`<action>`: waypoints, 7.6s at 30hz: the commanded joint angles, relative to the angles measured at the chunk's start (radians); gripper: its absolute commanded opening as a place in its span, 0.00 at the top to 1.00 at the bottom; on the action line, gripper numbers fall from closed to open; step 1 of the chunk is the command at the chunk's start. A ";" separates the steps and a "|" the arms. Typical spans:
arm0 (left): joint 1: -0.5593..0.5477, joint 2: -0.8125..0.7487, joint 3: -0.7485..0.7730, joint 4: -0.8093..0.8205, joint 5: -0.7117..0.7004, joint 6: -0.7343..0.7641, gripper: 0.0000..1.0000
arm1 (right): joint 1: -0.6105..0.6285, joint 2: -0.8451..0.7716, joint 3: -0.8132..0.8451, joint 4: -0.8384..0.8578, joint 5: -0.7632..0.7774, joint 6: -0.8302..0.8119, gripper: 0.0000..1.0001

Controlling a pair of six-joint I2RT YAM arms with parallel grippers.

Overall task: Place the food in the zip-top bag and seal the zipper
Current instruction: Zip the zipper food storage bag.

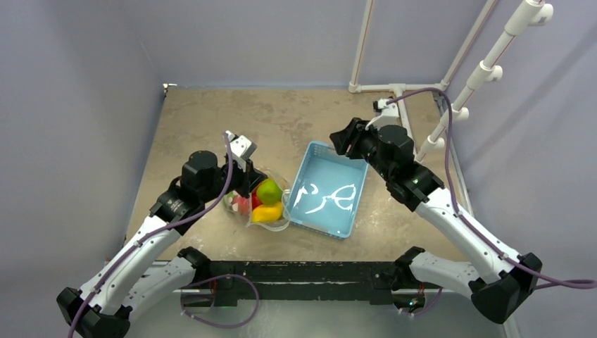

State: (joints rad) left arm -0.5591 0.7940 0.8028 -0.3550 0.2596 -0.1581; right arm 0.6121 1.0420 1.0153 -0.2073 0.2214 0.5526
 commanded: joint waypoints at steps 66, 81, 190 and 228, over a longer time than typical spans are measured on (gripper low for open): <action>-0.004 -0.032 0.298 -0.177 0.241 -0.031 1.00 | 0.562 -0.112 -0.303 0.483 -0.444 -0.968 0.50; -0.005 -0.050 0.323 -0.195 0.260 -0.038 1.00 | 0.569 -0.096 -0.311 0.496 -0.415 -0.967 0.60; -0.005 -0.110 0.211 -0.240 0.474 0.090 0.44 | 0.586 0.208 0.514 -0.170 -0.386 -0.503 1.00; -0.005 -0.105 0.328 -0.190 0.554 0.009 1.00 | 0.585 -0.009 0.150 0.155 -0.403 -0.579 0.40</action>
State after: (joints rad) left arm -0.5640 0.6952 1.0767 -0.6212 0.7738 -0.1165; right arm 1.1950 1.0405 1.1934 -0.1444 -0.1783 -0.0078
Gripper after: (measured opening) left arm 0.017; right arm 0.593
